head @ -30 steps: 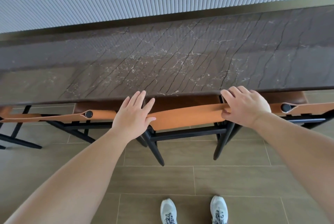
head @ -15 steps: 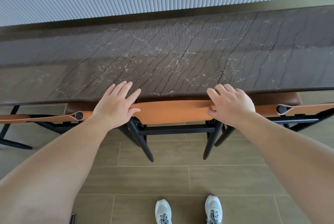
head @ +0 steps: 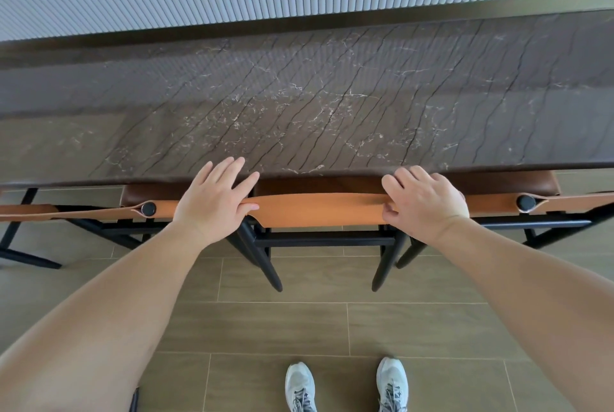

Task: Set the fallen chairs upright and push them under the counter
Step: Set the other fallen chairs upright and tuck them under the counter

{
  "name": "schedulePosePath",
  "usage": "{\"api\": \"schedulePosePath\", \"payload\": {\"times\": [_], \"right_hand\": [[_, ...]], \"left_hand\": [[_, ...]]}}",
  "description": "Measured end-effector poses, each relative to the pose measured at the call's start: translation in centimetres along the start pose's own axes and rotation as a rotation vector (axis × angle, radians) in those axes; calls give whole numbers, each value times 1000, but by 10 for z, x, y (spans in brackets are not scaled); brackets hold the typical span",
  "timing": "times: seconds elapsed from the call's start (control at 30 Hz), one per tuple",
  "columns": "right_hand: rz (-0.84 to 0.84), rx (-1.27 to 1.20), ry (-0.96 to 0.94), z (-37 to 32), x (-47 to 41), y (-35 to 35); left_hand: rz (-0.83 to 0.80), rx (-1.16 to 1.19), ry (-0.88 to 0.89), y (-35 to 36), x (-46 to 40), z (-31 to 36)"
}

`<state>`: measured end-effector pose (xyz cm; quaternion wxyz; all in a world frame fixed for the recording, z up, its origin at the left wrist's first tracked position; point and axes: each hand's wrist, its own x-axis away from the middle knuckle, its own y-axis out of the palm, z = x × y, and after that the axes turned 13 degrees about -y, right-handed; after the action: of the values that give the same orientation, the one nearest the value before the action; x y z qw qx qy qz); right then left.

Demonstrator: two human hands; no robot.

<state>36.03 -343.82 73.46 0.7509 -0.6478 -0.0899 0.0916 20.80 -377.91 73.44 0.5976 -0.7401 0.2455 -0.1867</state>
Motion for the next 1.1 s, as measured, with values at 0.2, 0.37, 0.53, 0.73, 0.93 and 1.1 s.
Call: {"api": "schedulePosePath", "payload": {"times": [0.2, 0.37, 0.53, 0.73, 0.93, 1.1], "right_hand": [[66, 20, -32, 2, 0, 1], [84, 2, -31, -4, 7, 5], [125, -39, -68, -20, 28, 20], [204, -23, -162, -22, 39, 25], [205, -1, -187, -17, 34, 23], [204, -9, -186, -13, 31, 21]], "left_hand": [[-42, -2, -25, -2, 0, 2], [-32, 37, 0, 0, 8, 3], [65, 81, 64, 11, 31, 8], [42, 32, 221, 15, 43, 5], [20, 18, 186, 11, 38, 4], [7, -6, 160, 6, 33, 6]]}}
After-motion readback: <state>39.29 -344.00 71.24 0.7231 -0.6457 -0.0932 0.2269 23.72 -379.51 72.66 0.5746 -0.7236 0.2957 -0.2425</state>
